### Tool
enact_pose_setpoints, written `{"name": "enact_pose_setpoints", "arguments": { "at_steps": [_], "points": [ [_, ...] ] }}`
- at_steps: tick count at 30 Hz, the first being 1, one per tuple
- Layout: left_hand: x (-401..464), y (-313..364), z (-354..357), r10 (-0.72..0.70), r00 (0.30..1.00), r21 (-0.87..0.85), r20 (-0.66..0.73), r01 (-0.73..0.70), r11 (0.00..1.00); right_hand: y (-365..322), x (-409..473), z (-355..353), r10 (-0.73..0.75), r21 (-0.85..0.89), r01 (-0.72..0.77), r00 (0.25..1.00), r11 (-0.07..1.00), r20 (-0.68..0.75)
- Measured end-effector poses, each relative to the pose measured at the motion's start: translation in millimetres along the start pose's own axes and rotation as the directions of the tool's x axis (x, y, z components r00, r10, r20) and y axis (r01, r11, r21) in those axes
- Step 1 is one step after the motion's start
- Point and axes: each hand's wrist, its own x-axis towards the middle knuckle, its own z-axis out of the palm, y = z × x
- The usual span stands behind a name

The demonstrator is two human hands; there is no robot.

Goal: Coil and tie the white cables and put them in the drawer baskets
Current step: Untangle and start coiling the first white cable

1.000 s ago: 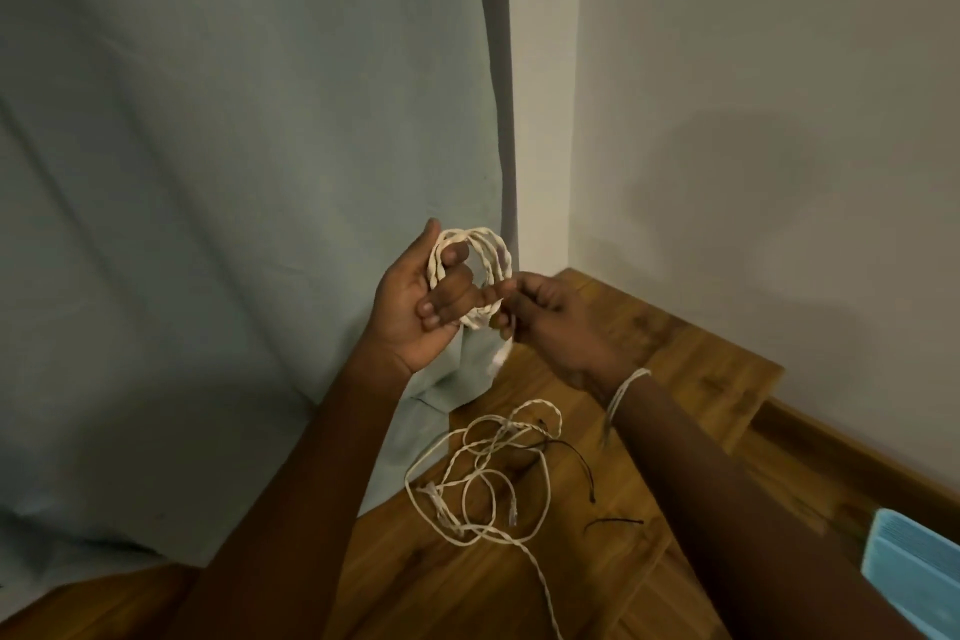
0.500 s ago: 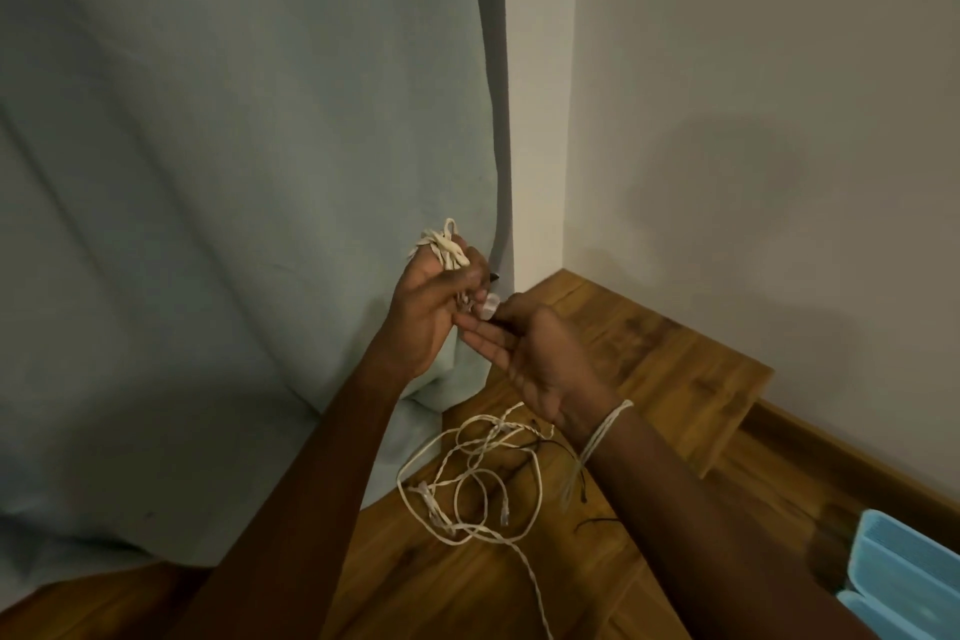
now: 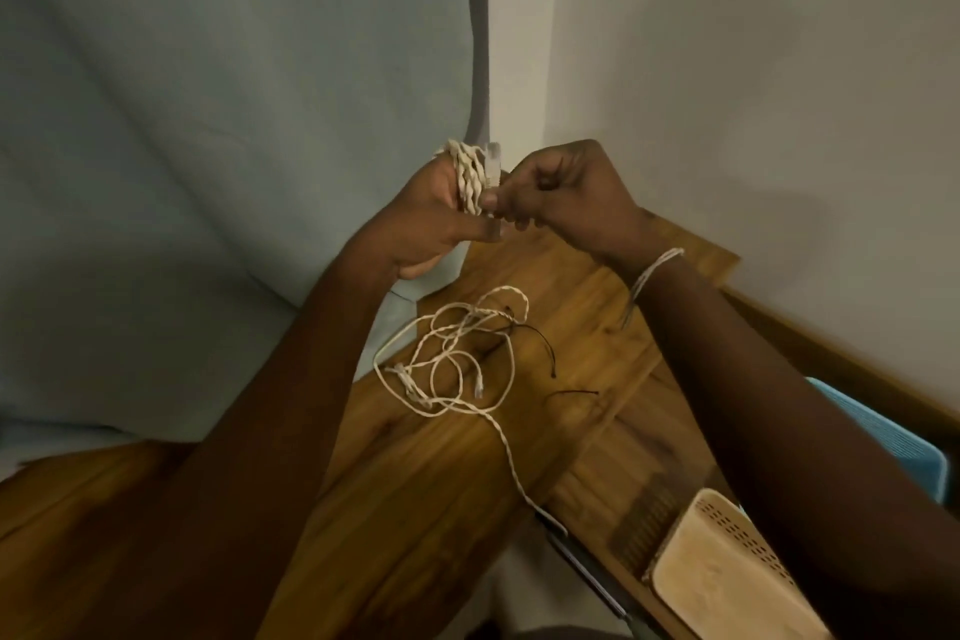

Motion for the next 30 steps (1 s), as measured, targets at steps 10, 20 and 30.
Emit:
{"name": "enact_pose_setpoints", "arguments": {
  "at_steps": [10, 20, 30],
  "points": [
    [-6, -27, 33, -0.046, 0.894, -0.518, 0.445, 0.299, 0.801, 19, -9, -5, 0.057, -0.035, -0.048, 0.949, 0.998, 0.309],
    [14, -49, -3, -0.179, 0.930, -0.489, 0.321, 0.325, 0.809, 43, 5, 28, -0.107, -0.191, 0.092, 0.992, 0.977, -0.067],
    [30, -75, 8, -0.051, 0.993, -0.332, 0.108, 0.084, 0.939, 65, 12, 35, -0.029, -0.196, -0.059, 0.909, 0.979, -0.417]
  ]
}}
